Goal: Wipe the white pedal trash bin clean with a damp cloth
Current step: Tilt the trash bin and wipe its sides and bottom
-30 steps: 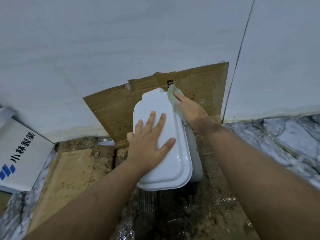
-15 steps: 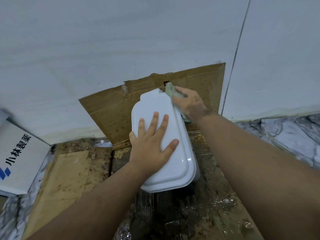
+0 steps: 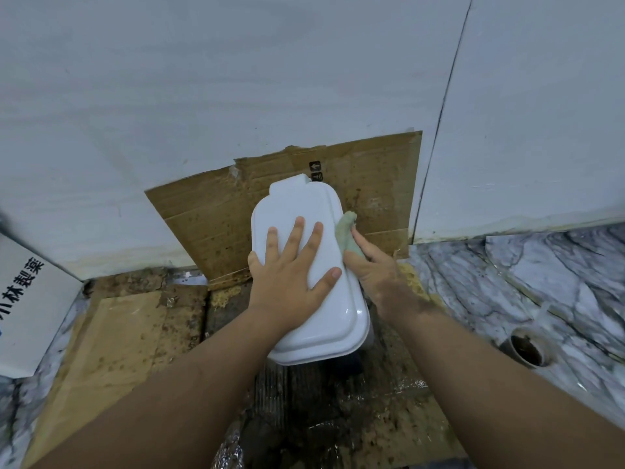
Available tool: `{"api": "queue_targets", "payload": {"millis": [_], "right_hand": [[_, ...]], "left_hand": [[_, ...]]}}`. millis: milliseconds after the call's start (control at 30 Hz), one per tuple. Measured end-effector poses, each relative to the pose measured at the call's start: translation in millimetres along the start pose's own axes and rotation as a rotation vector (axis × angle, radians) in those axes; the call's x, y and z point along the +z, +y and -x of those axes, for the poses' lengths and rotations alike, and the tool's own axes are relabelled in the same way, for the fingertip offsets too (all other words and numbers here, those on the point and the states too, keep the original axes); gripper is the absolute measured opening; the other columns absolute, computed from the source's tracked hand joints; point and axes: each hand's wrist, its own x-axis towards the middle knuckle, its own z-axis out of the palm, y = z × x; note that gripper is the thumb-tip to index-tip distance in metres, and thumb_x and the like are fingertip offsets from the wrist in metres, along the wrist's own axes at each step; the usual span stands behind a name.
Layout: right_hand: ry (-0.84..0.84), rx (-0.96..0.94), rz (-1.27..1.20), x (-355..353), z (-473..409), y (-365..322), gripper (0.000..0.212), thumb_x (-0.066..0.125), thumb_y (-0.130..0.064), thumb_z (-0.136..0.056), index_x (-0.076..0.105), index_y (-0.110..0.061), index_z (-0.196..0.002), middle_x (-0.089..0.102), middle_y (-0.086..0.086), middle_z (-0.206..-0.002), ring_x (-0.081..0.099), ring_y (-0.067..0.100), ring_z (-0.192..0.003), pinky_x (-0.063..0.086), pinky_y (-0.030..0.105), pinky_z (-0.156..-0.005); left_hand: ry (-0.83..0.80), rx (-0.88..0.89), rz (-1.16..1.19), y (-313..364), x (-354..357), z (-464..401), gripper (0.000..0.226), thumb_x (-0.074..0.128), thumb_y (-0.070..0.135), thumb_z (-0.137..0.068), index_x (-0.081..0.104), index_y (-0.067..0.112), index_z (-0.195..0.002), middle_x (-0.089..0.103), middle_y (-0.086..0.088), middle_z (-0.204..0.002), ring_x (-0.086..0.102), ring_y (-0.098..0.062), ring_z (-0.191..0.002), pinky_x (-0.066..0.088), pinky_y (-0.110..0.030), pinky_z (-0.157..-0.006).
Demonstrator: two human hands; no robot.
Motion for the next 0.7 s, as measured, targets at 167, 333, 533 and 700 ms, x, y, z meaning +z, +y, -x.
{"api": "queue_targets", "payload": {"millis": [167,333,533,700], "right_hand": [[-0.006,-0.006,-0.033,0.2,52.6,14.5,0.057,0.062,-0.017,-0.097,0.041,-0.032,-0.147,0.068,-0.013,-0.125,0.067,0.013,-0.114,0.055,0.032,-0.097],[0.165,0.015,-0.041,-2.9,89.8,49.3,0.057,0.065,-0.008,-0.094,0.047,-0.023,-0.146,0.064,-0.002,-0.134,0.063,0.018,-0.121,0.047,0.042,-0.108],[0.342,-0.040,0.060,4.8,111.9,65.1,0.055,0.069,-0.006,-0.090,0.053,-0.022,-0.140,0.068,-0.029,-0.105,0.067,-0.007,-0.096,0.053,0.014,-0.084],[0.258,-0.046,0.087,-1.2,94.3,40.4,0.050,0.063,-0.021,-0.097,0.050,-0.025,-0.145,0.068,-0.015,-0.126,0.065,0.006,-0.116,0.053,0.034,-0.100]], "left_hand": [[-0.006,0.019,0.000,1.5,-3.0,2.7,0.080,0.005,0.085,-0.084,-0.015,0.051,-0.154,-0.019,0.014,-0.168,-0.012,-0.035,-0.155,0.012,-0.070,-0.115],[-0.011,0.101,-0.021,9.7,-2.6,1.6,0.077,0.015,0.082,-0.090,-0.012,0.050,-0.155,-0.017,0.014,-0.168,-0.012,-0.033,-0.155,0.008,-0.069,-0.117],[-0.009,0.131,-0.028,15.5,-0.5,-1.9,0.076,0.017,0.080,-0.092,-0.010,0.050,-0.156,-0.015,0.013,-0.169,-0.011,-0.033,-0.155,0.006,-0.069,-0.118],[-0.025,0.120,-0.035,17.2,1.8,-8.8,0.079,0.012,0.082,-0.089,-0.012,0.048,-0.156,-0.015,0.012,-0.169,-0.010,-0.036,-0.155,0.008,-0.071,-0.116]]}}
